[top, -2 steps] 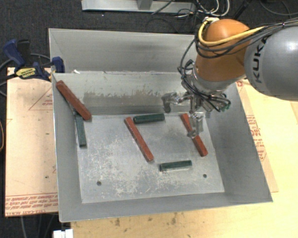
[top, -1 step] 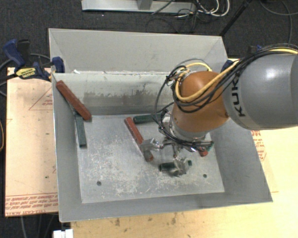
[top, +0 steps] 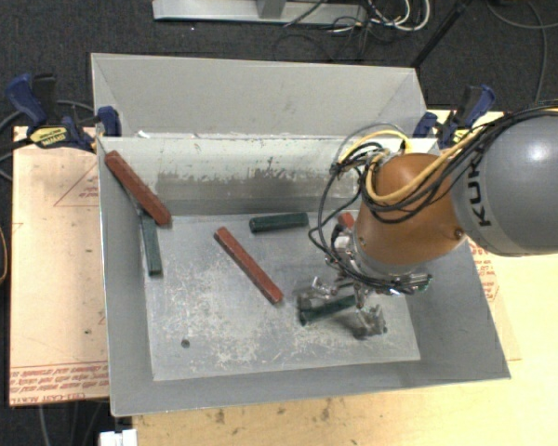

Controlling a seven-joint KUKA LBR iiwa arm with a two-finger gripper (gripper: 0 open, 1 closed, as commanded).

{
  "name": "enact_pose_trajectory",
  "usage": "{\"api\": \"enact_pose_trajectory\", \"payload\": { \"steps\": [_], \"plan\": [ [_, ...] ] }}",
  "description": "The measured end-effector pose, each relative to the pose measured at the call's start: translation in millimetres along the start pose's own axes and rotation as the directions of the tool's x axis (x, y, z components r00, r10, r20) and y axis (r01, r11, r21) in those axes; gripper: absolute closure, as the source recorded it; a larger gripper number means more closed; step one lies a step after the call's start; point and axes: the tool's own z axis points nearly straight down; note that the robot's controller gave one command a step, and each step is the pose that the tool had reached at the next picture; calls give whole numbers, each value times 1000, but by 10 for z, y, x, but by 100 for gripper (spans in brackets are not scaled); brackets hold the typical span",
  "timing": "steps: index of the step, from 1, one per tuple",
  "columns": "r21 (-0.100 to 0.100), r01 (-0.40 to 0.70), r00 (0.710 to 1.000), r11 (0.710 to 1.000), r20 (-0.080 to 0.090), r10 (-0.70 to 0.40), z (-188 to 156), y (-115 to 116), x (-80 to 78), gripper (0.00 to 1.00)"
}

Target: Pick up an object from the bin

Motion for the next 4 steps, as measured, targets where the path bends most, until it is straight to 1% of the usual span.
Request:
{"api": "enact_pose_trajectory", "payload": {
  "steps": [1,2,3,4],
  "plan": [
    [2,2,1000,1000,2,-2,-17,0,-21,100],
    [8,39,999,999,10,-39,-1142,181,-611,100],
    [1,360,933,933,3,-360,-1241,591,-769,100],
    [0,357,934,934,3,-357,-1236,583,-761,100]
  ]
}}
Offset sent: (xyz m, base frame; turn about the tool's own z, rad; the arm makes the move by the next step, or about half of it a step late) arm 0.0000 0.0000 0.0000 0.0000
